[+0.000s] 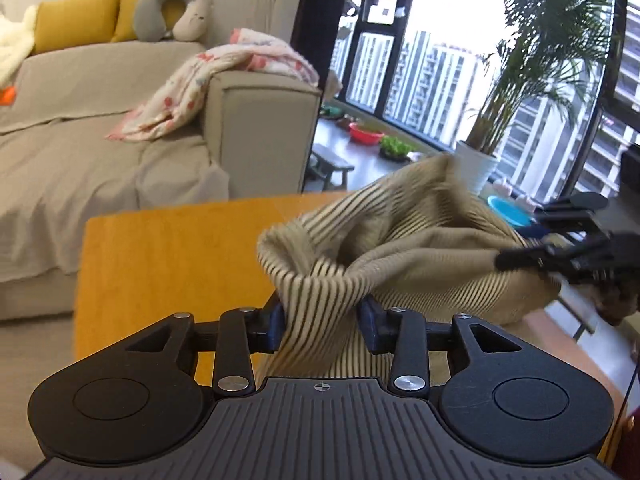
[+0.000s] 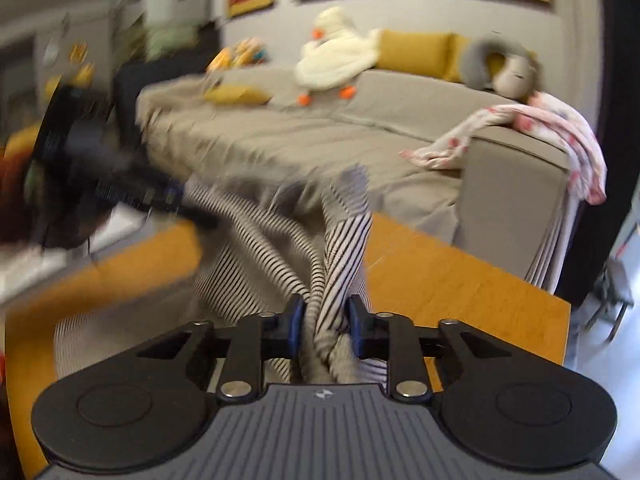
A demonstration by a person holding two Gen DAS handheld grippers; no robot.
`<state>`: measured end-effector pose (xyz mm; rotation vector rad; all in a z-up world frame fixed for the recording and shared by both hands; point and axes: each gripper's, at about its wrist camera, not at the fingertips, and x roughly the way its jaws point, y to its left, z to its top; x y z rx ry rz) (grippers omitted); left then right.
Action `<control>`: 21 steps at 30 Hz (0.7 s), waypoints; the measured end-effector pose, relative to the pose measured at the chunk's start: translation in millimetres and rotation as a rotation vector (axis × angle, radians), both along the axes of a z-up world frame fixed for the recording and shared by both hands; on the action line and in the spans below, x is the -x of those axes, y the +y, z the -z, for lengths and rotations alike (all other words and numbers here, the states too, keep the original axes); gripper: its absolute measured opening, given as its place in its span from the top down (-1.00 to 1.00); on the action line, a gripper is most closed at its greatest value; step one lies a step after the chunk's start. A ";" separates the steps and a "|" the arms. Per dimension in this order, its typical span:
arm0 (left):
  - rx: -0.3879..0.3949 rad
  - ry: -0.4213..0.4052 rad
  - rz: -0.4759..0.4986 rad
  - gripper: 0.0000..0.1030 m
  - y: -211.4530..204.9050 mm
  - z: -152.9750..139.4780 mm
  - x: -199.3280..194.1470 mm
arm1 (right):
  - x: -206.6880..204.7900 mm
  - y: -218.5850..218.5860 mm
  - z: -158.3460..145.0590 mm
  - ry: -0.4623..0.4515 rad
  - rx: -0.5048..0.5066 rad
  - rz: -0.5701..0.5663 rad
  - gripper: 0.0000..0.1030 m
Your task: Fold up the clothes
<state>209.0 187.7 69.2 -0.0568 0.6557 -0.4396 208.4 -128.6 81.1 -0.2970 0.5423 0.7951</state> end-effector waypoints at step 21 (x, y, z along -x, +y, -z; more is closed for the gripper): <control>0.197 -0.152 -0.123 -0.82 2.9 -65.5 14.9 | 94.2 24.1 53.0 -0.015 0.204 0.002 0.67</control>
